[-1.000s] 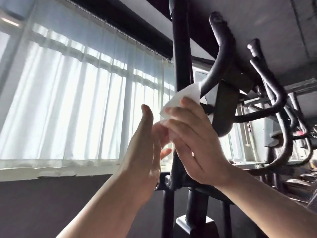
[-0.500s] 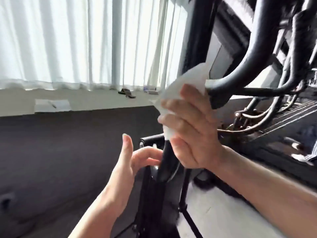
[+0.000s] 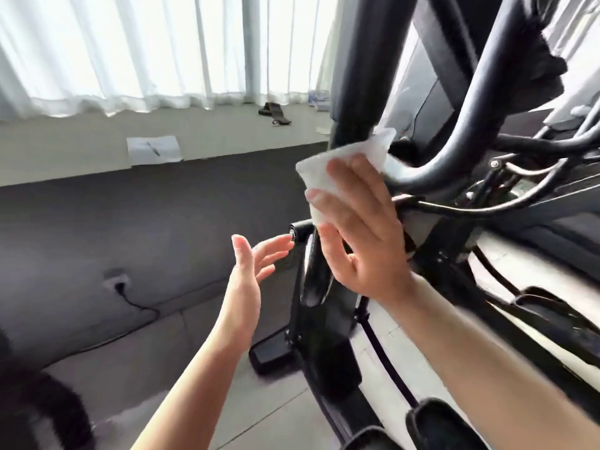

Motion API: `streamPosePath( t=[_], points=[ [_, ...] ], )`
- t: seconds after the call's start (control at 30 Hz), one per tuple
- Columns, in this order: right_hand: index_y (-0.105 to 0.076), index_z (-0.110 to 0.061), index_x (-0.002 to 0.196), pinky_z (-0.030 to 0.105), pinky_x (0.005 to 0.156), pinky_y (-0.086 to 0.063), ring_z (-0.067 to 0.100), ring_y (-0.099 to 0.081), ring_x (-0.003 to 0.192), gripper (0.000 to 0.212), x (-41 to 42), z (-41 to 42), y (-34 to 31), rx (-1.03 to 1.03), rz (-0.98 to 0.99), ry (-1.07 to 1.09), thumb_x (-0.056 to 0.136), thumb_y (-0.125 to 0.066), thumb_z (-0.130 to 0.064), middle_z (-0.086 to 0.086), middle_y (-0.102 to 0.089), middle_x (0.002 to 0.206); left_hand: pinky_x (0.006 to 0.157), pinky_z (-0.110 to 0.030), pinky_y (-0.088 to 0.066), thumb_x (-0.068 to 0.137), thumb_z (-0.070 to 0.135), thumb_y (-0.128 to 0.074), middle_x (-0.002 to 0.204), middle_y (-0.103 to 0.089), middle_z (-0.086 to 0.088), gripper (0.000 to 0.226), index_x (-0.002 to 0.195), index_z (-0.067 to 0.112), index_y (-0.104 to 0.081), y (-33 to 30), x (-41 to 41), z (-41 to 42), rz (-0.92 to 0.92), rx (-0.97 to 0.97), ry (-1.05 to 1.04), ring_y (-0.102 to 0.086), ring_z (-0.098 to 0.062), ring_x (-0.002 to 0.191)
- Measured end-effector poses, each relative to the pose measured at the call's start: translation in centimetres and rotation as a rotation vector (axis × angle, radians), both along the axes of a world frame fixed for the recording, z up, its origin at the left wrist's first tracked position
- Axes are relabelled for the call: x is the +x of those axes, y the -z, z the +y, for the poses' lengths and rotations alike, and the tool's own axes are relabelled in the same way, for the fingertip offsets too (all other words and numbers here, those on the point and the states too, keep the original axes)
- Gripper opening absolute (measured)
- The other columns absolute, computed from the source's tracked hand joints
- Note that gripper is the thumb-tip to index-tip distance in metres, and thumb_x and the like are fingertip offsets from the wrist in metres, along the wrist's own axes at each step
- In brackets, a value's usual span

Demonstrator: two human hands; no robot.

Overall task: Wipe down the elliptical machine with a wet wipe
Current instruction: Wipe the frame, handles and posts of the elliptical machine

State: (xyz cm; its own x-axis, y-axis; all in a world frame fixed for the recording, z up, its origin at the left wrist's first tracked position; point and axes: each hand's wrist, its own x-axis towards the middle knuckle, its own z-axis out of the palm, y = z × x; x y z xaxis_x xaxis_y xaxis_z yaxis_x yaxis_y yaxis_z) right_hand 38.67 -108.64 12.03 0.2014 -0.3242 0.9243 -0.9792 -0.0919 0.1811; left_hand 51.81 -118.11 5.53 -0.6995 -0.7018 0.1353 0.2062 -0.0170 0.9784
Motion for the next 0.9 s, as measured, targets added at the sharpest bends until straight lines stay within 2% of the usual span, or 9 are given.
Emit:
streamPosePath(
  t=[0.07, 0.2, 0.3, 0.37, 0.53, 0.6, 0.67, 0.73, 0.9],
  points=[
    [-0.051, -0.002, 0.124, 0.032, 0.117, -0.025, 0.014, -0.016, 0.147, 0.026, 1.8, -0.4, 4.3, -0.028, -0.156, 0.016, 0.100, -0.045, -0.010, 0.009, -0.040, 0.145, 0.106, -0.036, -0.038, 0.089, 0.070, -0.007, 0.120, -0.069, 0.005, 0.080, 0.116, 0.024, -0.067, -0.2, 0.9, 0.2, 0.021, -0.043, -0.037, -0.059, -0.008, 0.118],
    [-0.048, -0.006, 0.133, 0.030, 0.116, -0.027, 0.015, -0.018, 0.147, 0.034, 3.8, -0.6, 11.8, -0.064, -0.281, 0.117, 0.099, -0.044, -0.005, -0.005, -0.026, 0.154, 0.100, -0.033, -0.040, 0.077, 0.089, -0.022, 0.124, -0.066, 0.009, 0.085, 0.120, 0.029, -0.064, 0.7, 2.5, 1.5, -0.046, -0.147, -0.040, -0.058, -0.010, 0.120],
    [-0.040, -0.020, 0.145, 0.029, 0.115, -0.029, 0.017, -0.023, 0.146, 0.058, 4.2, 0.2, 15.3, -0.016, -0.368, 0.122, 0.092, -0.051, -0.001, -0.007, -0.017, 0.160, 0.098, -0.032, -0.042, 0.075, 0.091, -0.025, 0.122, -0.066, 0.012, 0.087, 0.121, 0.028, -0.063, 1.3, 3.5, 2.4, -0.125, -0.194, -0.075, -0.060, -0.009, 0.117],
    [-0.044, -0.019, 0.142, 0.029, 0.115, -0.031, 0.017, -0.026, 0.145, 0.045, 4.5, 0.7, 16.1, 0.018, -0.438, 0.052, 0.098, -0.046, -0.009, -0.006, -0.015, 0.161, 0.098, -0.035, -0.043, 0.082, 0.083, -0.025, 0.123, -0.066, 0.011, 0.077, 0.122, 0.027, -0.062, 1.5, 4.1, 2.8, -0.156, -0.213, -0.115, -0.061, -0.010, 0.116],
    [-0.054, -0.003, 0.119, 0.031, 0.103, -0.045, 0.021, -0.050, 0.130, 0.021, 4.0, 0.2, 10.8, -0.181, -0.668, -0.288, 0.101, -0.045, -0.009, 0.018, -0.052, 0.135, 0.098, -0.037, -0.044, 0.087, 0.067, -0.027, 0.125, -0.065, 0.008, 0.065, 0.126, 0.025, -0.058, 1.8, 3.8, 4.9, -0.160, -0.185, -0.220, -0.061, -0.015, 0.117],
    [-0.052, -0.004, 0.116, 0.029, 0.095, -0.050, 0.020, -0.060, 0.117, 0.018, 4.1, -0.1, 10.2, -0.211, -0.836, -0.372, 0.101, -0.044, -0.011, 0.018, -0.061, 0.121, 0.100, -0.036, -0.043, 0.087, 0.066, -0.030, 0.130, -0.062, 0.011, 0.061, 0.129, 0.030, -0.054, 2.2, 3.0, 6.4, -0.188, -0.187, -0.233, -0.059, -0.013, 0.121],
    [-0.053, -0.009, 0.121, 0.032, 0.086, -0.054, 0.012, -0.065, 0.102, 0.024, 4.5, -0.1, 11.9, -0.138, -0.986, -0.323, 0.103, -0.039, -0.018, 0.004, -0.067, 0.110, 0.104, -0.036, -0.040, 0.083, 0.077, -0.037, 0.138, -0.056, 0.015, 0.069, 0.136, 0.033, -0.048, 2.7, 2.4, 7.7, -0.214, -0.200, -0.235, -0.053, -0.009, 0.127],
    [-0.058, -0.008, 0.124, 0.036, 0.093, -0.051, 0.006, -0.061, 0.111, 0.032, 3.9, -0.1, 15.6, -0.044, -1.006, -0.255, 0.102, -0.036, -0.013, -0.005, -0.065, 0.117, 0.108, -0.038, -0.036, 0.080, 0.083, -0.037, 0.143, -0.049, 0.020, 0.077, 0.140, 0.034, -0.043, 3.3, 1.5, 8.9, -0.236, -0.222, -0.235, -0.046, -0.005, 0.133],
    [-0.058, 0.000, 0.128, 0.050, 0.110, -0.036, 0.023, -0.046, 0.134, 0.041, -2.7, -2.0, 23.1, 0.269, -1.089, -0.414, 0.105, -0.033, -0.023, 0.007, -0.055, 0.137, 0.108, -0.036, -0.038, 0.086, 0.057, -0.041, 0.135, -0.056, 0.020, 0.048, 0.131, 0.041, -0.049, 3.7, -0.6, 10.8, -0.200, -0.192, -0.366, -0.051, -0.006, 0.129]
  ],
)
